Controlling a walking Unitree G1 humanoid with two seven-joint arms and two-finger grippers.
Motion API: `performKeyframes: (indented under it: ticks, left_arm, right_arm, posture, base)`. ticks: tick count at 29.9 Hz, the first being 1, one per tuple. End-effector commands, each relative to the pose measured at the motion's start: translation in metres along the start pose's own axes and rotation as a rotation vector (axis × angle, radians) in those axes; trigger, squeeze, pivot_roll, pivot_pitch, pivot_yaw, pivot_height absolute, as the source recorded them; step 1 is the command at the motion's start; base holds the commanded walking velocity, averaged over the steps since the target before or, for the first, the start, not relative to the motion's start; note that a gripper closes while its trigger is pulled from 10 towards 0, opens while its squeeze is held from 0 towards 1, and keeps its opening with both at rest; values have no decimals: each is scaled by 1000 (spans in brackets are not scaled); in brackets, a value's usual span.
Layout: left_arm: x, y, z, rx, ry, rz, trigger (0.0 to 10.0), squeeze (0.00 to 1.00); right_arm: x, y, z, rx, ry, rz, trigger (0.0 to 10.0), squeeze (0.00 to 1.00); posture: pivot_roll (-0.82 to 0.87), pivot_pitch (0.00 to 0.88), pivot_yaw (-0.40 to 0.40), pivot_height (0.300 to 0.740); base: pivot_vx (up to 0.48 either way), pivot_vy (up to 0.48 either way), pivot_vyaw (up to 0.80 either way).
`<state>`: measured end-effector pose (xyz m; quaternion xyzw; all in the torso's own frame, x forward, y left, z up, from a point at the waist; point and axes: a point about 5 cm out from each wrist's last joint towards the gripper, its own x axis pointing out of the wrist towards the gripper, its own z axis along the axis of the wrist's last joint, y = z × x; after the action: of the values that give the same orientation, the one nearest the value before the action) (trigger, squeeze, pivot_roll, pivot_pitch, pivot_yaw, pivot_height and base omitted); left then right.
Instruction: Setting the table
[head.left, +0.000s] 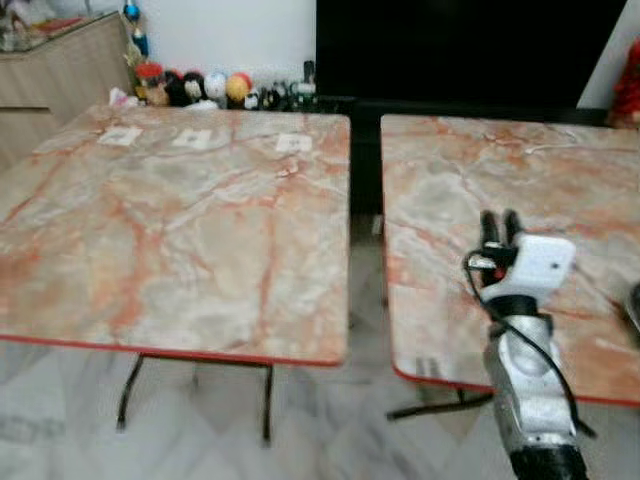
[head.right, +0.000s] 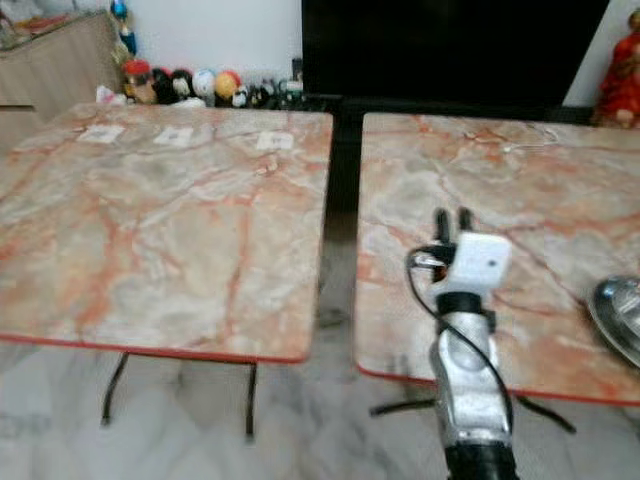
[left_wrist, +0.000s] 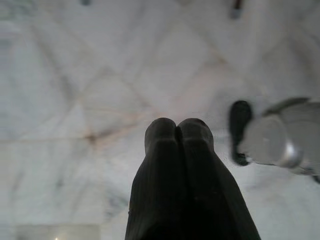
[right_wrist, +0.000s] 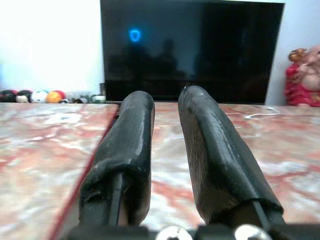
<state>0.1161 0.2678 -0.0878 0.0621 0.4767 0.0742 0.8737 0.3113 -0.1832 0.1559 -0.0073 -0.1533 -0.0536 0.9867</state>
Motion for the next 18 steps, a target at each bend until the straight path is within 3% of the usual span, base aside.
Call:
performKeyframes:
  ticks: [1, 18]
  left_arm:
    - [0, -3, -5, -7, 22, -7, 10000, 0]
    - [-2, 1, -6, -8, 22, -3, 10000, 0]
  right_arm:
    - [0, -9, 2, -12, -4, -26, 10000, 0]
    - [-1, -2, 1, -7, 4, -4, 10000, 0]
  posture:
    - [-6, 11, 20, 740]
    - [-4, 8, 20, 740]
  base:
    - [0, 480, 0]
    - [0, 480, 0]
